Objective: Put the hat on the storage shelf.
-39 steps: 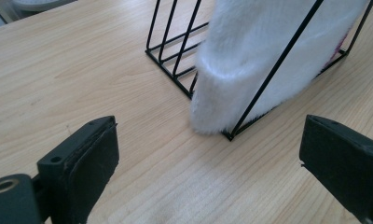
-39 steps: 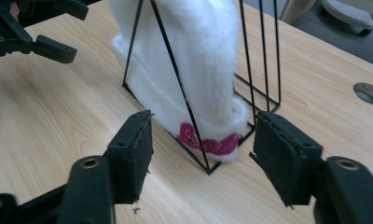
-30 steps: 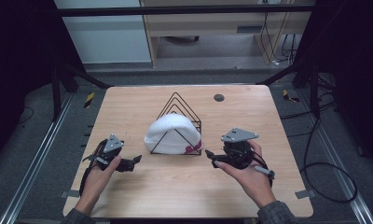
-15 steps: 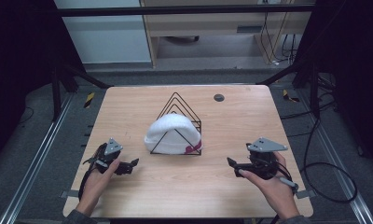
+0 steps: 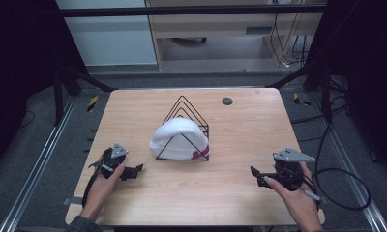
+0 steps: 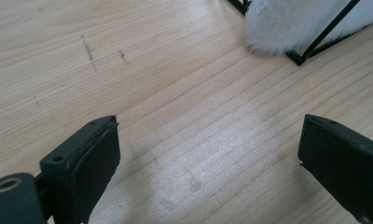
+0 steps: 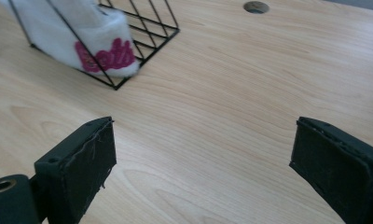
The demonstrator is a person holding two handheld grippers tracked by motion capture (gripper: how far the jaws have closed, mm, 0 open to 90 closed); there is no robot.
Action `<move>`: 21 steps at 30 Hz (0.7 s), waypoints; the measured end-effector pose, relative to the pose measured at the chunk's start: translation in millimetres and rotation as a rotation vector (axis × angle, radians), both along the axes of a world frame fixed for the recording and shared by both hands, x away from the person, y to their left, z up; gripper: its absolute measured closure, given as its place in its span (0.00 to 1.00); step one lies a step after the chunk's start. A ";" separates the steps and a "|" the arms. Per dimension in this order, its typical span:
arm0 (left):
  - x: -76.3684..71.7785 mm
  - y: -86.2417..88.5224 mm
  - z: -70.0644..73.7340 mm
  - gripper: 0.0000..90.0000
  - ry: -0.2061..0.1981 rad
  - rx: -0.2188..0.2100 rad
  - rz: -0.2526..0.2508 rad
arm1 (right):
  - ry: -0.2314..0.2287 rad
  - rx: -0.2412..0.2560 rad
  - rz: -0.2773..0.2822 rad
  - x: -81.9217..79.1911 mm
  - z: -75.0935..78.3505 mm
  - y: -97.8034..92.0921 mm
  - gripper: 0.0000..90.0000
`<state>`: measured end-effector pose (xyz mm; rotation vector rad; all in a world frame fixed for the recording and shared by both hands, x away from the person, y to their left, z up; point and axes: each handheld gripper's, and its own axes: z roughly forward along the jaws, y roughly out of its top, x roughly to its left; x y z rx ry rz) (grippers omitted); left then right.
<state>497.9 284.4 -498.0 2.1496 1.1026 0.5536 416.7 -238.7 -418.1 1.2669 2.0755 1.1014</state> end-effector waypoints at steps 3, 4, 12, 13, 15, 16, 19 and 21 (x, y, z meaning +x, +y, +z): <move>-0.4 -1.4 -5.4 0.05 0.014 -0.006 0.005 | 0.016 -0.004 -0.043 4.1 -4.4 -4.2 0.08; 0.4 -0.8 -8.0 0.05 0.030 -0.027 0.002 | 0.023 -0.002 -0.048 4.7 -5.1 -4.5 0.08; 3.2 1.2 -10.1 0.00 0.030 -0.038 -0.016 | 0.072 -0.027 -0.035 22.5 -14.9 -4.9 0.09; 3.2 1.1 -10.1 0.00 0.030 -0.038 -0.016 | 0.079 -0.030 -0.033 25.3 -16.3 -4.6 0.10; 3.4 1.2 -10.2 0.00 0.031 -0.040 -0.017 | 0.092 -0.034 -0.041 33.6 -21.2 -3.3 0.13; 4.0 1.1 -10.3 0.00 0.032 -0.041 -0.015 | 0.106 -0.035 -0.045 37.6 -23.9 -1.8 0.14; 5.8 0.0 -10.4 0.00 0.031 -0.045 0.000 | 0.139 -0.058 -0.049 51.1 -35.6 2.3 0.14; 5.8 0.3 -10.0 0.00 0.034 -0.038 -0.003 | 0.147 -0.066 -0.052 58.0 -41.8 4.5 0.14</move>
